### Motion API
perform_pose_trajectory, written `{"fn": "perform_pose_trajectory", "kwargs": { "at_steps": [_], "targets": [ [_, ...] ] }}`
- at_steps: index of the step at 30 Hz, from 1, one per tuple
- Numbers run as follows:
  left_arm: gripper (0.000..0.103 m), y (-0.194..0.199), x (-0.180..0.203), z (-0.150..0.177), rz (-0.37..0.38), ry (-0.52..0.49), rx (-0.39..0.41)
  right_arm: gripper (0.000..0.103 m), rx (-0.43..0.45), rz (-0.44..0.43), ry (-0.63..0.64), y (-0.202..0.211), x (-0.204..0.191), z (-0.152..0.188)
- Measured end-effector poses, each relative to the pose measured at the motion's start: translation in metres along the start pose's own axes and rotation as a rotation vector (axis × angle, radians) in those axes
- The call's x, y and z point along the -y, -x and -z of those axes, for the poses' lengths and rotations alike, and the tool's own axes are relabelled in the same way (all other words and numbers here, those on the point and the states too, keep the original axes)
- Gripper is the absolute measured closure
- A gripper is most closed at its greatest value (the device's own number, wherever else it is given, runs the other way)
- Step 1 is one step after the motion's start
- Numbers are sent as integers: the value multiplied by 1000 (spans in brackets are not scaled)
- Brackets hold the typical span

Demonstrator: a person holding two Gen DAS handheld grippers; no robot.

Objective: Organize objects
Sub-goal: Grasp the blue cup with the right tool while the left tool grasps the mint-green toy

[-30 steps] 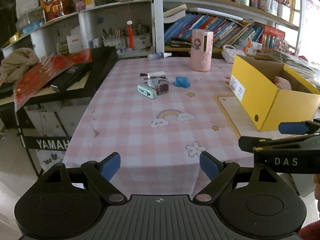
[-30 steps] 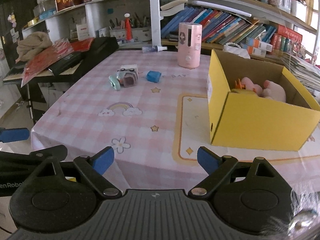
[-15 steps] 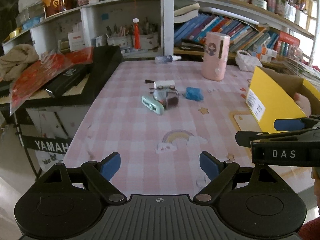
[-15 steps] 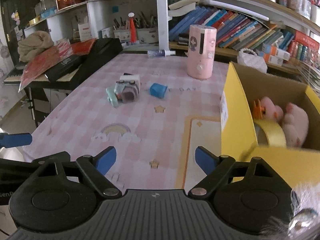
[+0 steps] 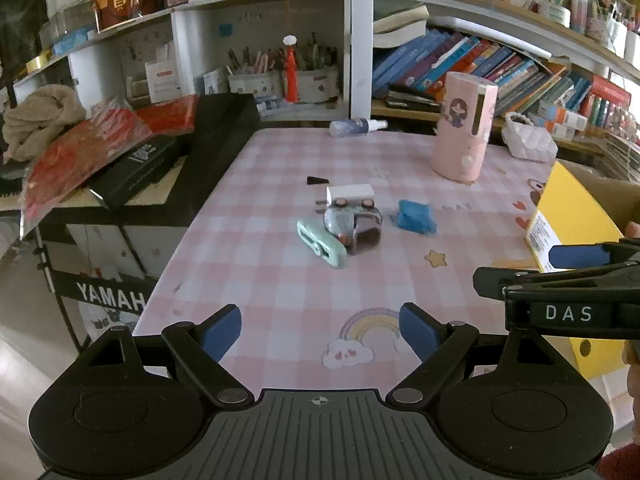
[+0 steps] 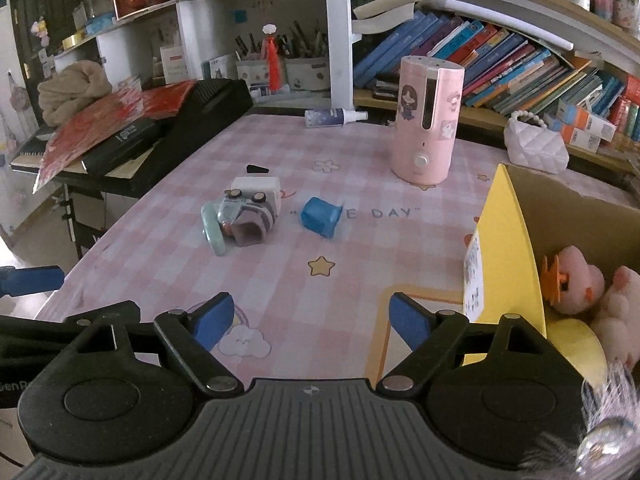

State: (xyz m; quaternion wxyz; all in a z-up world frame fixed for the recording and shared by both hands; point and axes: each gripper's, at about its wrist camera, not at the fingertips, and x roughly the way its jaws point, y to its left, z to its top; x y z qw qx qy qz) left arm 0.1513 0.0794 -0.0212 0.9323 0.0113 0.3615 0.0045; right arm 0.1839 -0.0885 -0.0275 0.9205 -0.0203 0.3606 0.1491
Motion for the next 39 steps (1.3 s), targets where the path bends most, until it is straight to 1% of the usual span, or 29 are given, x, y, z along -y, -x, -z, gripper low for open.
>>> {"fn": "perform_pose_trajectory", "kwargs": {
  "at_steps": [8,13,15,18,21,23,24,25,30,34,39],
  "targets": [
    [16,-17,-3,-18,-17,10,17,21,4,-19,-15,-19,9,-22],
    [17,-32,-5,-27,-29,13,9,22,13,-29,-16,-34,11,-39],
    [21,-40,-6,-30,-30,13,-3,22,15,-32,-15,-40,10,-44],
    [23,-51,-5,-33,-30,10,-15,23,14,-35,-11,-51,9,-52],
    [29,-65,-3,-37,-24,3,-29,23,16,-30,-18,-62,10,-60],
    [32,-76,-2,-39,-23,0,-43,28,17,-18,-18,-72,11,-66],
    [33,-82,-1,-40,-21,1,-51,34,11,-9,-13,-78,11,-68],
    [34,-90,-1,-41,-22,4,-60,36,-1,5,-6,-85,12,-71],
    [34,-114,2,-45,-19,28,-98,37,-78,50,26,-129,17,-78],
    [34,-122,0,-46,-19,29,-115,37,-121,48,35,-153,20,-79],
    [34,-128,0,-47,-19,29,-131,37,-146,38,27,-170,21,-74]
  ]
}}
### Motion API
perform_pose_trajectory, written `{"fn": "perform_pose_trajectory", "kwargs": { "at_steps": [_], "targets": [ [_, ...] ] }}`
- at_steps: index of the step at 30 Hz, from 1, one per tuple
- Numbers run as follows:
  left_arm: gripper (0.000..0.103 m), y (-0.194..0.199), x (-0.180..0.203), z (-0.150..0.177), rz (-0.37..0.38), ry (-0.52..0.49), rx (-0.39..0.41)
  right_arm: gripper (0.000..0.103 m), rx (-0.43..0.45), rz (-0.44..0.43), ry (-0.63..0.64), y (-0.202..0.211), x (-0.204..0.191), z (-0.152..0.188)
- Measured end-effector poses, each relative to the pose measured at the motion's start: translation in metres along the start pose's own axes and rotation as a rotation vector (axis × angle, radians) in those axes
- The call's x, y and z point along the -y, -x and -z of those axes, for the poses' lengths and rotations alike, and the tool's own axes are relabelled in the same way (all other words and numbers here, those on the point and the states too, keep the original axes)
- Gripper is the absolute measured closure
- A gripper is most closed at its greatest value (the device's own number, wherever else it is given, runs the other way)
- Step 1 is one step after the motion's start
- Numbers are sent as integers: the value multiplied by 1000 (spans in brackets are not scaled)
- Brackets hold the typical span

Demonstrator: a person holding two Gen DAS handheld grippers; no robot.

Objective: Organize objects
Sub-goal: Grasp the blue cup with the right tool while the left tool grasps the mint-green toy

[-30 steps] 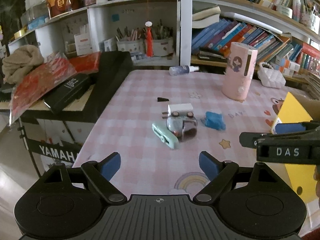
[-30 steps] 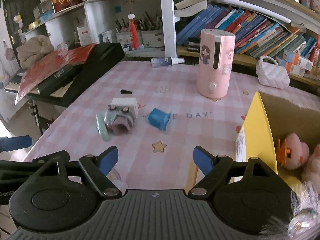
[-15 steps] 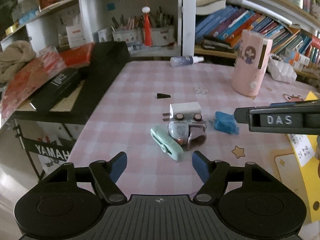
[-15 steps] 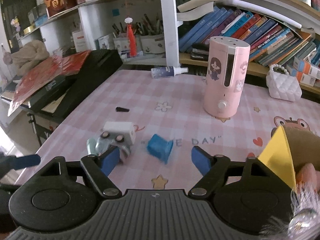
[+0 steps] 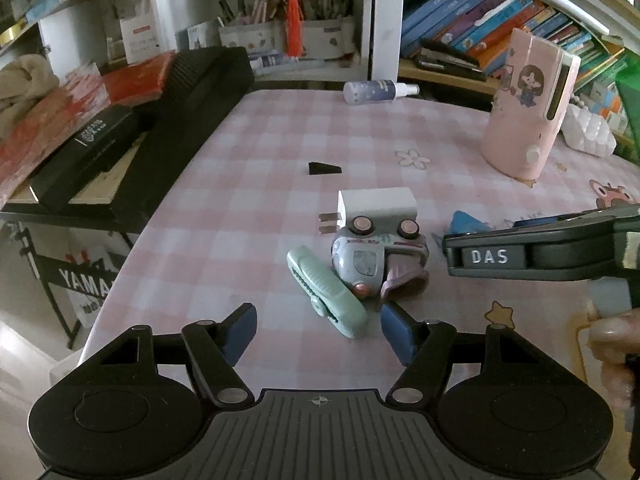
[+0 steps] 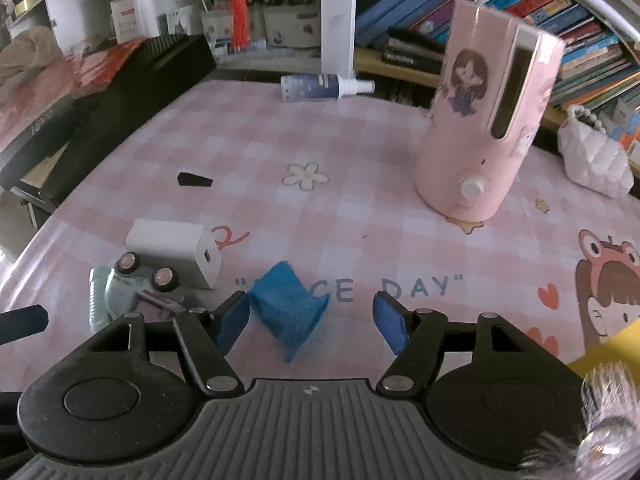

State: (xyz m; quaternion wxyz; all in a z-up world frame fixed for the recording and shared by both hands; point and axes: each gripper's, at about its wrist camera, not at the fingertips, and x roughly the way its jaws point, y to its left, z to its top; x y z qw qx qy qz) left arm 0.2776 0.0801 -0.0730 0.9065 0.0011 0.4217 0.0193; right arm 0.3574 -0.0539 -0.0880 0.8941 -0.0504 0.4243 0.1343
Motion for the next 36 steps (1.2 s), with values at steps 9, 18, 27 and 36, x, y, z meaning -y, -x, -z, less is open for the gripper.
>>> {"fn": "perform_pose_trajectory", "kwargs": {
  "at_steps": [9,18,27,36],
  "targets": [
    [45,-19,7,0,-3,-5,-22,76,40,-6,-5,6,2,-1],
    [59,-13,-12,4,-42,42,-20,77,97,-68,-45,53,11,2],
    [66,-23,-12,-2,-54,54,4,76,80,-112,-74,72,14,18],
    [80,-30,-14,-10,-51,30,16,76,62,-128,-87,73,16,21]
  ]
}}
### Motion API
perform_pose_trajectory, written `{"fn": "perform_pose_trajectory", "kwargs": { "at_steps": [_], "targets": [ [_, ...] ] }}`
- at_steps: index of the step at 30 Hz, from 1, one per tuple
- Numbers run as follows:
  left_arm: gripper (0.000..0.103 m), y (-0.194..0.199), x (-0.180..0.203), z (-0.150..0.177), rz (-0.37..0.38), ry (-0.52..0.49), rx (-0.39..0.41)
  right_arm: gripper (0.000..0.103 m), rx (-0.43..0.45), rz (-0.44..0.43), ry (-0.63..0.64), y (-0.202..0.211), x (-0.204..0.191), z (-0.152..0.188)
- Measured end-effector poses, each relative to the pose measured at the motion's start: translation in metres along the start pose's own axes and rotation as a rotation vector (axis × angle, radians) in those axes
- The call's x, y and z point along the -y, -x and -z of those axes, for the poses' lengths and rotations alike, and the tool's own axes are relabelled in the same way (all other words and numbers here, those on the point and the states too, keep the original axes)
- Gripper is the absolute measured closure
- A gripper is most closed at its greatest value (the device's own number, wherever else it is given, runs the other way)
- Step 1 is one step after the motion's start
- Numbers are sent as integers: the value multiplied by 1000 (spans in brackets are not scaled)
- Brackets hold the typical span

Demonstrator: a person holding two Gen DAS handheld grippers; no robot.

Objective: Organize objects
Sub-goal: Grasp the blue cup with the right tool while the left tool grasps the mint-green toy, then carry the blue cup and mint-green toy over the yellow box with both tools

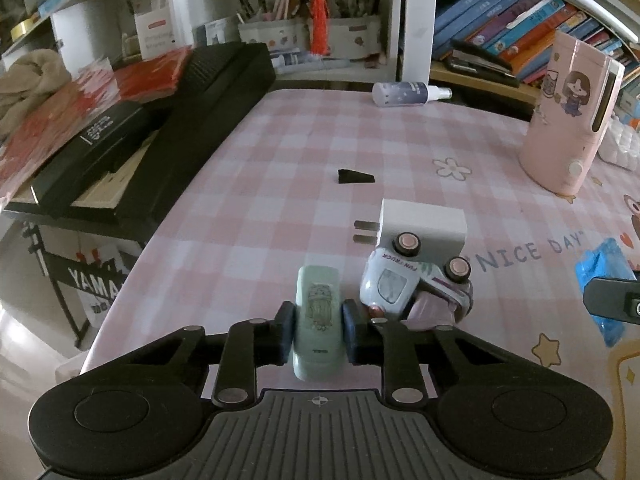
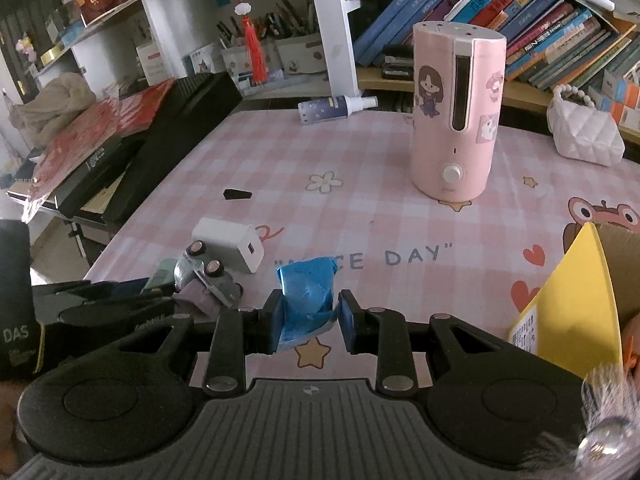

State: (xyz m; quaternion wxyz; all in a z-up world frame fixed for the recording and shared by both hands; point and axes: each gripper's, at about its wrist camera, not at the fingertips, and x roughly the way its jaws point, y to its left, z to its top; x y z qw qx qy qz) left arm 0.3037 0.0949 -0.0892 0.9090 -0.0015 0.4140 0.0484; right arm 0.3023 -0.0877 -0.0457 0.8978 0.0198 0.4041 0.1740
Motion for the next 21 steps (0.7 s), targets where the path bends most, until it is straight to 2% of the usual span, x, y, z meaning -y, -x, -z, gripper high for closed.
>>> {"fn": "perform_pose_trajectory", "kwargs": {
  "at_steps": [3,11,21],
  "targets": [
    [80,5,-4,2,6,20,-4,76,3,4,1,1,0,0],
    [80,62,-16,14,102,83,54,76,24,7,29,16,-8,7],
    [80,132,-22,46,194,67,72,76,53,-18,145,60,-32,32]
  ]
}}
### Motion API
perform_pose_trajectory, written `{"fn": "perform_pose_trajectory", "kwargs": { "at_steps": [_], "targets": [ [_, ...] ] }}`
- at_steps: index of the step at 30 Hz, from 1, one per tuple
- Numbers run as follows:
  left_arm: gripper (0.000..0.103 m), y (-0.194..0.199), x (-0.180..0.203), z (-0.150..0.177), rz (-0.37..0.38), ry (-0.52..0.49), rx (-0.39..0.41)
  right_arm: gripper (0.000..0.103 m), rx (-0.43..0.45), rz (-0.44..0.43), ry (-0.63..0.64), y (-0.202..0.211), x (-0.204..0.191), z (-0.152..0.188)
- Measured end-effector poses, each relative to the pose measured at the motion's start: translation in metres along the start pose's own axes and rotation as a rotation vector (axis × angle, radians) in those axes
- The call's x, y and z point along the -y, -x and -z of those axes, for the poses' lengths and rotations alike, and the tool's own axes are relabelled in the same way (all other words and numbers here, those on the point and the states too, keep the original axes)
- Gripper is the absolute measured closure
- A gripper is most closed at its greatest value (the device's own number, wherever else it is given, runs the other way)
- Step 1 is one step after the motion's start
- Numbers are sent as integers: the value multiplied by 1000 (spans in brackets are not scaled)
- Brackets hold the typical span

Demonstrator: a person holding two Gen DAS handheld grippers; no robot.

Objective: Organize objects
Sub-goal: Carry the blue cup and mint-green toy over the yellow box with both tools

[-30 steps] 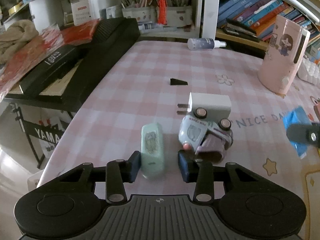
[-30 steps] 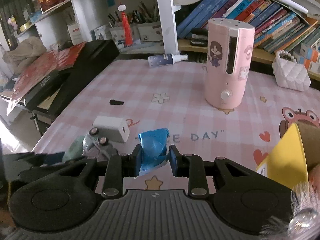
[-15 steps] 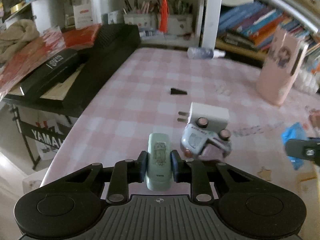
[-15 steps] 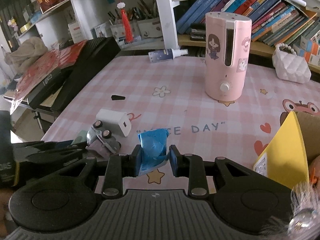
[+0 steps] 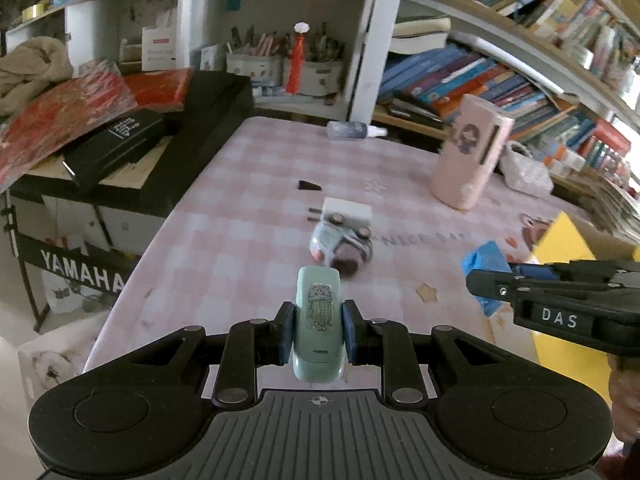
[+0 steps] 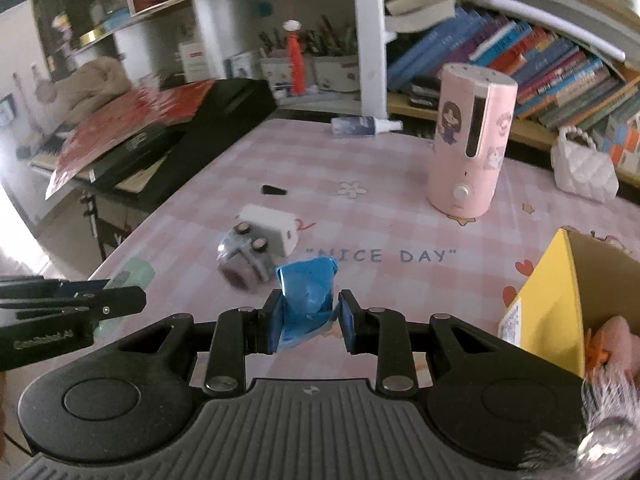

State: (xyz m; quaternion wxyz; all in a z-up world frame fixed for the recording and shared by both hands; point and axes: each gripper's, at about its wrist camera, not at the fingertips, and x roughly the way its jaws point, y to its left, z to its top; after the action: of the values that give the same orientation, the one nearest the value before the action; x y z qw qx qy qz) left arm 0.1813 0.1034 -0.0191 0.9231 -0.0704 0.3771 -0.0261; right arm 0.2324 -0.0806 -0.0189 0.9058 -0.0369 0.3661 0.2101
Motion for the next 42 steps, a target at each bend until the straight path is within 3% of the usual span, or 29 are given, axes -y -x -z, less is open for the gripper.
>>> {"fn": "perform_pose_trajectory", "kwargs": {
  "at_steps": [13,27,42],
  "targets": [
    [80,50,10,39,57,-97,33,76,3,40,-28,48,-29,45],
    [80,105,8,93,117,-147,14,76,0,84,-93,105,-65,111],
    [80,126,49,123,269,-290,-9,76,18,225,-251,167,-57,174]
  ]
}}
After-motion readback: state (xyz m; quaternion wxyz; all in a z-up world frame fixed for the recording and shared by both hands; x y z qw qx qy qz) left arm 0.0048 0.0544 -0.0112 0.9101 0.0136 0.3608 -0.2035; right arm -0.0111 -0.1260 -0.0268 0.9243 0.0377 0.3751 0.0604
